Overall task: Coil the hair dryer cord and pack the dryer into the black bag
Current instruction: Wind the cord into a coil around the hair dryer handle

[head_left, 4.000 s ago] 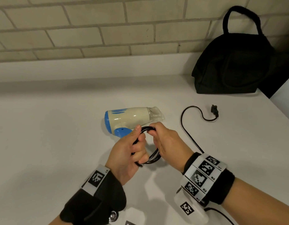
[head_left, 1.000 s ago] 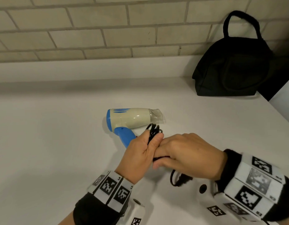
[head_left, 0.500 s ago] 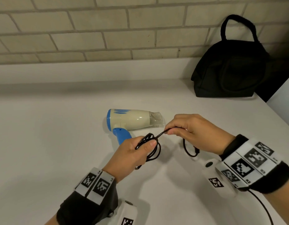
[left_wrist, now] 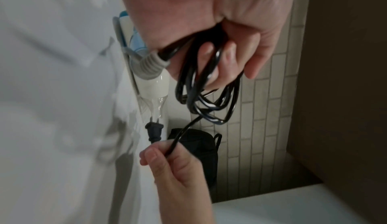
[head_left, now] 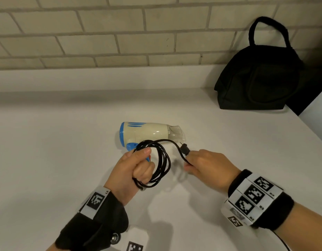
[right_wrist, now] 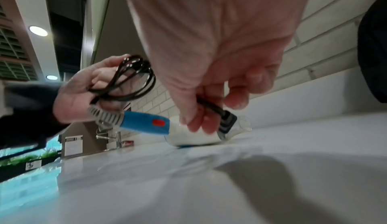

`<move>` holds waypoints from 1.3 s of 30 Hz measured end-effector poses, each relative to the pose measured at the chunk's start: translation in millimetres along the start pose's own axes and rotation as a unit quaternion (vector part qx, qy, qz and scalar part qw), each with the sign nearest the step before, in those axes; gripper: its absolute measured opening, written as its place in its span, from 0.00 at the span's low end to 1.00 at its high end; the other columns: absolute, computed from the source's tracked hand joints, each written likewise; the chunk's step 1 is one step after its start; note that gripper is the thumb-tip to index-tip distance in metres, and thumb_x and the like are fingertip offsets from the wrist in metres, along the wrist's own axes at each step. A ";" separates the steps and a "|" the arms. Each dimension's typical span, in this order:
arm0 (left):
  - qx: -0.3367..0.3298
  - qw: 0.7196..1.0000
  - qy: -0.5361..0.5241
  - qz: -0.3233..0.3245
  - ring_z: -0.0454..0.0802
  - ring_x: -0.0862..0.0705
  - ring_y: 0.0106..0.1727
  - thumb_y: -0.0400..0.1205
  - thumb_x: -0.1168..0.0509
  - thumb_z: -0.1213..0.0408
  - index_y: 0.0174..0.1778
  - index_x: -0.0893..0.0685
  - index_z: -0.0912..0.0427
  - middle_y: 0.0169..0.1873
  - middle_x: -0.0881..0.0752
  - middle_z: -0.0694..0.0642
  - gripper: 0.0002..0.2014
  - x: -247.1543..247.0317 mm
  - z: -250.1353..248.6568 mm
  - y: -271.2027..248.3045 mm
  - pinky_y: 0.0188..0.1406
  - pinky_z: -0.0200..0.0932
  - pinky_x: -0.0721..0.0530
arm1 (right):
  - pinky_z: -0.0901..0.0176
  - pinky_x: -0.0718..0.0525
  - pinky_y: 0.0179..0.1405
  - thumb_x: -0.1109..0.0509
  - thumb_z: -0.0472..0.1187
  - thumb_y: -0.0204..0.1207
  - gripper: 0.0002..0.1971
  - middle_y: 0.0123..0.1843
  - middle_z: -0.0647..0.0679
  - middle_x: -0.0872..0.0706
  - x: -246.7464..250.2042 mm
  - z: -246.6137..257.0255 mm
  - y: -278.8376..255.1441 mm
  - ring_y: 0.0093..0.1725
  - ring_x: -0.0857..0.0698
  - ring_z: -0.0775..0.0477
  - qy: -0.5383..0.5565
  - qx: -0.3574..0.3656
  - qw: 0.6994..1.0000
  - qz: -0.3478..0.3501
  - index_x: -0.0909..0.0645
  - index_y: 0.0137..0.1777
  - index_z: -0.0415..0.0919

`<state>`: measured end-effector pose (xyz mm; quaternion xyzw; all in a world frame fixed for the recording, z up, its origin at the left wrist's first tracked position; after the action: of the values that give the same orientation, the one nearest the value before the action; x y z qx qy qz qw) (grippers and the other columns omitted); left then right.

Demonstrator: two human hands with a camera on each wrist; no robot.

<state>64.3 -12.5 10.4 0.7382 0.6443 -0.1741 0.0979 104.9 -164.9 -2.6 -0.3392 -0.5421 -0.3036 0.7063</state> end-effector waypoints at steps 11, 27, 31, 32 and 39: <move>-0.005 0.999 -0.035 -0.023 0.38 0.42 0.11 0.61 0.29 0.54 0.18 0.48 0.53 0.05 0.41 0.41 0.29 1.9 -4.8 1.4 0.10 0.29 0.37 | 0.62 0.30 0.53 0.40 0.49 0.76 0.17 0.62 0.43 0.21 21.9 -20.1 -7.0 0.55 0.29 0.46 0.129 0.031 0.973 -0.190 0.14 0.54 0.41; 0.036 0.995 -0.071 -0.062 0.39 0.44 0.10 0.71 0.44 0.54 0.13 0.43 0.51 0.05 0.45 0.45 0.22 -9.6 3.5 3.7 0.09 0.31 0.44 | 0.64 0.14 0.29 0.37 0.30 0.77 0.08 0.36 0.42 0.13 14.2 -5.5 30.7 0.32 0.13 0.48 0.716 -0.093 0.657 -0.216 0.28 0.39 0.43; 0.046 0.992 -0.099 -0.067 0.38 0.42 0.08 0.70 0.43 0.53 0.11 0.37 0.50 0.03 0.39 0.43 0.21 -3.1 6.9 3.4 0.08 0.31 0.44 | 0.64 0.13 0.30 0.39 0.29 0.78 0.09 0.37 0.42 0.14 6.8 0.6 36.7 0.31 0.13 0.52 0.749 -0.075 0.627 -0.200 0.28 0.40 0.43; 0.051 0.991 -0.100 -0.067 0.38 0.42 0.08 0.70 0.43 0.53 0.11 0.37 0.50 0.03 0.39 0.43 0.21 -2.8 8.3 2.8 0.08 0.30 0.44 | 0.64 0.13 0.31 0.40 0.28 0.78 0.09 0.37 0.43 0.14 5.2 1.3 37.8 0.32 0.13 0.51 0.744 -0.076 0.632 -0.203 0.28 0.40 0.43; 0.067 0.992 -0.092 -0.056 0.38 0.42 0.08 0.74 0.40 0.51 0.12 0.37 0.51 0.03 0.39 0.44 0.24 -8.9 13.5 2.9 0.07 0.29 0.43 | 0.68 0.16 0.28 0.39 0.28 0.77 0.11 0.38 0.43 0.14 3.5 7.7 42.1 0.30 0.14 0.55 0.698 -0.073 0.676 -0.224 0.28 0.38 0.43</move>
<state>64.4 -26.1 1.1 0.6866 0.6599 -0.2893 0.0969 134.9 -134.2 -4.1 0.0524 0.0724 -0.6396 0.7635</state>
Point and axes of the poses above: each hand's wrist, its own y-axis towards the middle knuckle, its own x-axis out of the back of the hand, z = x × y, the point moved 6 cm from there along y, towards the middle knuckle
